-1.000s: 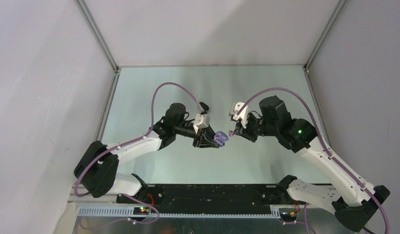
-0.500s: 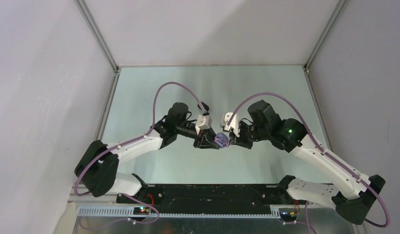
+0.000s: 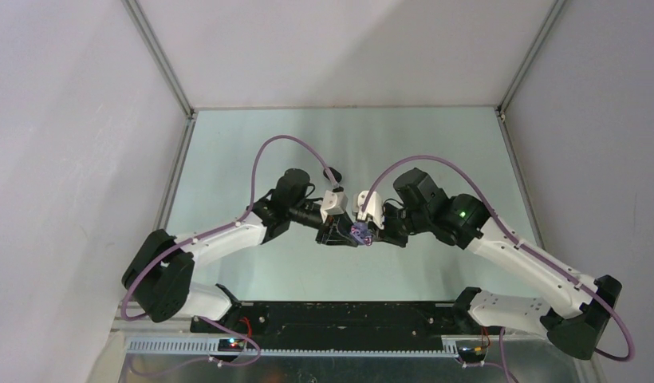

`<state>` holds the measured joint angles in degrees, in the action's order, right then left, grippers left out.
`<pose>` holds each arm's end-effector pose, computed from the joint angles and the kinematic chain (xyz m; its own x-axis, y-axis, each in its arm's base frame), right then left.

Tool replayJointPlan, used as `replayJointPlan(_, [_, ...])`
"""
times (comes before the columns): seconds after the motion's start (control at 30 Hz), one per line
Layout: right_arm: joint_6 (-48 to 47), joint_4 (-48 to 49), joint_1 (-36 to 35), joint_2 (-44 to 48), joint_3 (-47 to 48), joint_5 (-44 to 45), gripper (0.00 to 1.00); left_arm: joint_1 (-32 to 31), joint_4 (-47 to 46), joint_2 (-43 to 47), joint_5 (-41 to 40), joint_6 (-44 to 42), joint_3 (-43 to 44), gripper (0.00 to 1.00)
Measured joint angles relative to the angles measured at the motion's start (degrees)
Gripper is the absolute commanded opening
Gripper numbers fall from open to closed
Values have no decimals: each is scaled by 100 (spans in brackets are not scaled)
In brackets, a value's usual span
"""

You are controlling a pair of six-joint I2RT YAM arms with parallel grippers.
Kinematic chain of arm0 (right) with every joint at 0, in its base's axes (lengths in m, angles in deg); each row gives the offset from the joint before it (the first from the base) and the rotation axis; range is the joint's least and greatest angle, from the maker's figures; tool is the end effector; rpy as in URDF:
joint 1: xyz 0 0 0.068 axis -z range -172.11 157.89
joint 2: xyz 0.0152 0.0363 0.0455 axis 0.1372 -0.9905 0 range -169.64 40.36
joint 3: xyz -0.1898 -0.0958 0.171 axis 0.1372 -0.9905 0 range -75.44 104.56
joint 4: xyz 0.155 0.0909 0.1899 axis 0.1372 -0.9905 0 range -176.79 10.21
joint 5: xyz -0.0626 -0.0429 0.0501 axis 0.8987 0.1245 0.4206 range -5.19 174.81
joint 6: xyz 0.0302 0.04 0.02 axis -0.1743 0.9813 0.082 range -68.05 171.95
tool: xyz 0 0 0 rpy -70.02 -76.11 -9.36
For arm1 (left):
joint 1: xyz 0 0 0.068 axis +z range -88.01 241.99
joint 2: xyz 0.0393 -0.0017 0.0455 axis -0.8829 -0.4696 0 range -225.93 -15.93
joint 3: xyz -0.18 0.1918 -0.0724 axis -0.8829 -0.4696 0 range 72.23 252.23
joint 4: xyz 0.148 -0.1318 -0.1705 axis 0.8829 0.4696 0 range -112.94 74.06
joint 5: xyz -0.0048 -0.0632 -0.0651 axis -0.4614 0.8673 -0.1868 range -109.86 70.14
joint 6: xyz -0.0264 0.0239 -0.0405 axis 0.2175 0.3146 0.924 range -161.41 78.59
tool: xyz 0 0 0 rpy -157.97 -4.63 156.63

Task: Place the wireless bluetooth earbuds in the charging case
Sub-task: Place the earbud in the charging case.

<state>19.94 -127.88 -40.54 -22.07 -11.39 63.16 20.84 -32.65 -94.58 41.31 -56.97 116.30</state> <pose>0.1329 0.1694 0.3368 0.0501 -0.6860 -0.7258 -0.9876 0.0743 -0.1384 0.1951 -0.2121 0.2444 -0.0594 0.2236 -0.9729 0.9672 -0.2284 -0.1115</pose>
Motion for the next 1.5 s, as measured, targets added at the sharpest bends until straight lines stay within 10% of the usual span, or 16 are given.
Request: replayJointPlan(1.5, [4,175,-278,-249,-142,382,11,-90,730,-50,46,-555,181,3])
